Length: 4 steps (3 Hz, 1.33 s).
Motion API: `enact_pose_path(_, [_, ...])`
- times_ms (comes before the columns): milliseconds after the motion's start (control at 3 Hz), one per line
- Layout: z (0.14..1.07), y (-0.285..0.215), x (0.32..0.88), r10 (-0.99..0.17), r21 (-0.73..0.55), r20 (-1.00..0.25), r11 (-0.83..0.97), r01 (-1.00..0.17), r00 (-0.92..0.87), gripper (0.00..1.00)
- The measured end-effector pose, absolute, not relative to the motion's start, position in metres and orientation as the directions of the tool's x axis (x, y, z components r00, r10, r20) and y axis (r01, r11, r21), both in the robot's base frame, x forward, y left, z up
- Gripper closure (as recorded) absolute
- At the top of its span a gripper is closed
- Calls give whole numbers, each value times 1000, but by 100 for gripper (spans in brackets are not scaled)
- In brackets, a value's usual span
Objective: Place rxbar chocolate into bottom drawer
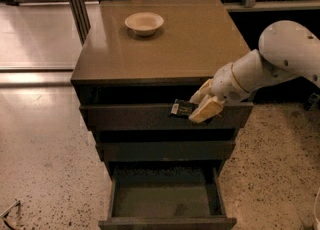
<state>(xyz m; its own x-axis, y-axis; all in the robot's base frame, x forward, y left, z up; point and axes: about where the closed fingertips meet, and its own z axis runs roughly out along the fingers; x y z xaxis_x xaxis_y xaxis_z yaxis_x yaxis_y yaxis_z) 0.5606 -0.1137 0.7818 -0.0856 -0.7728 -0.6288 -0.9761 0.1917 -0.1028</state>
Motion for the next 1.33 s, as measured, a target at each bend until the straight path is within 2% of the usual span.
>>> enact_pose_path(333, [716, -123, 562, -782, -125, -614, 225, -966, -103, 100])
enact_pose_path(1000, [718, -116, 566, -790, -158, -607, 221, -962, -82, 100])
enact_pose_path(1333, [676, -124, 559, -826, -209, -563, 188, -960, -40, 100])
